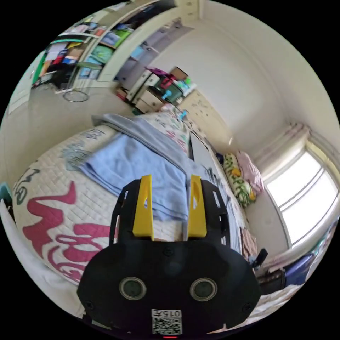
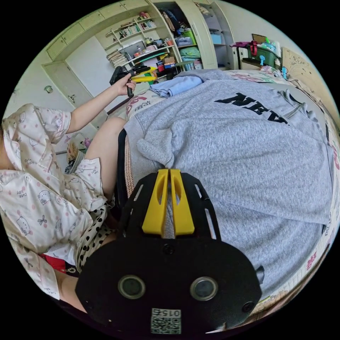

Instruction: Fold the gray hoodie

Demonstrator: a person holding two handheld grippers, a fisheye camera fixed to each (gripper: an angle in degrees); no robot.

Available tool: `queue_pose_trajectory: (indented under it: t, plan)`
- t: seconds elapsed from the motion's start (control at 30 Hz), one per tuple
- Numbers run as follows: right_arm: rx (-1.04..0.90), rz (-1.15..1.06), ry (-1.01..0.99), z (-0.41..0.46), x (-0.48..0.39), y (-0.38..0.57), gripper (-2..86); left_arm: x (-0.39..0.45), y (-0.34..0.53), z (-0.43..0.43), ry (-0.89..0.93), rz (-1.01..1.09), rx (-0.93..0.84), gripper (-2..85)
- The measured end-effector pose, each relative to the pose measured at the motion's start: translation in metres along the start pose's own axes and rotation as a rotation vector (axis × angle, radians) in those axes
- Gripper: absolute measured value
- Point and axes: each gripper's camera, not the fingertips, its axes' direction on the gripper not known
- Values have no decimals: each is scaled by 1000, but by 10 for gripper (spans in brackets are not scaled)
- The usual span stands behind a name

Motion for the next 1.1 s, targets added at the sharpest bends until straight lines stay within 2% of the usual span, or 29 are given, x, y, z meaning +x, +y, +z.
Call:
queue_pose_trajectory:
  t: [0.1,0.2,0.4,0.6,0.7,0.77,0.87,0.97,1.03,1.07,1.1]
  plan:
    - [8,39,-67,0,14,6,-9,-44,-67,-14,-14,-161,87,173]
    - [22,90,-116,1,25,12,-9,-79,-121,3,88,-341,101,199]
    - [59,170,-75,3,24,21,-9,-119,-175,61,154,-558,120,198]
    - [62,215,-22,8,19,22,-9,-129,-197,99,177,-595,138,155]
    - [69,237,-21,10,19,23,-9,-135,-183,115,225,-658,142,75]
    - [71,246,-18,12,19,23,-9,-126,-173,114,222,-612,156,10]
    - [73,247,2,15,17,22,-9,-78,-148,90,183,-417,299,-3]
    - [98,259,32,18,12,24,-5,23,-108,63,225,-14,367,-5]
    - [122,286,46,20,9,26,6,139,-35,46,285,453,294,-3]
    - [127,291,49,20,8,26,12,168,-7,44,297,570,266,-2]
    - [139,297,53,20,6,26,28,218,53,45,335,782,174,0]
